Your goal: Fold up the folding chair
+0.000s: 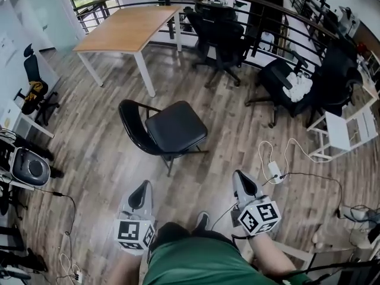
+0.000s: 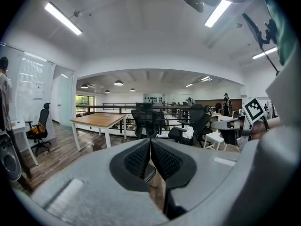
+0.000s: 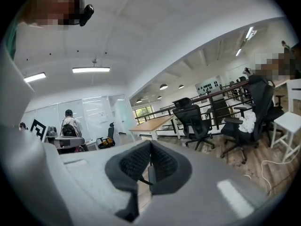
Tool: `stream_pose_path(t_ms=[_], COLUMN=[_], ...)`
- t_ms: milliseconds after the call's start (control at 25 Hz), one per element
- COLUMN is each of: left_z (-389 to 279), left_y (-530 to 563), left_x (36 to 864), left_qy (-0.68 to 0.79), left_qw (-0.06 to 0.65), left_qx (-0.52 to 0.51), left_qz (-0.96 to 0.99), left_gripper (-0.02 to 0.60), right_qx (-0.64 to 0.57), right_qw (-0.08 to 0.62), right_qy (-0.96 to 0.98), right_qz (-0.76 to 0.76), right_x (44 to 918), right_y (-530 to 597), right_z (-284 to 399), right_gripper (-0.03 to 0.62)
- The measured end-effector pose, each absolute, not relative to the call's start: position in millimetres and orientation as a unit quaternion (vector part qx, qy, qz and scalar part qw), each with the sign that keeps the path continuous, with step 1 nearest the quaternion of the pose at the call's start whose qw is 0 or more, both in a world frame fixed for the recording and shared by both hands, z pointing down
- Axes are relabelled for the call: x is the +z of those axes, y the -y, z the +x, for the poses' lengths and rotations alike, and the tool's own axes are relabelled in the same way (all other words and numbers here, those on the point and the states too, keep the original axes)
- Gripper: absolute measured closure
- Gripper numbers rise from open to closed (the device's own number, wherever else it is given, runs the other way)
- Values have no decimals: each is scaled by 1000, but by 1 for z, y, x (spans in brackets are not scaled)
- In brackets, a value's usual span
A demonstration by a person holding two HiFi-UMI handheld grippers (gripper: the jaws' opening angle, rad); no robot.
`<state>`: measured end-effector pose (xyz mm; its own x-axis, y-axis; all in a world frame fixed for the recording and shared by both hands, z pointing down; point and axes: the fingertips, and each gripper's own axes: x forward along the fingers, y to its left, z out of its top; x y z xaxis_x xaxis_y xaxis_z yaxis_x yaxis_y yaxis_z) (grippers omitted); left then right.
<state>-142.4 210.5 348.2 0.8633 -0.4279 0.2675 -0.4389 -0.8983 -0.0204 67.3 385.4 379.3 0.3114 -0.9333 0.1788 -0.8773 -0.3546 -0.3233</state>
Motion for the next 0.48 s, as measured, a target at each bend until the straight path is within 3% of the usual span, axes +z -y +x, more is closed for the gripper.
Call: stream_pose_path(t_ms=[480], left_z=[-97], left_y=[-154], left_x=[373], left_qy=[231], left_qw=[22], left_qx=[151], left_qz=[961], left_gripper=[569], right_qx=[-204], right_qw=[76], right_qy=[-555], right_qz=[-803], right_x=[416], right_y=[-342], right_z=[113], right_gripper=[591])
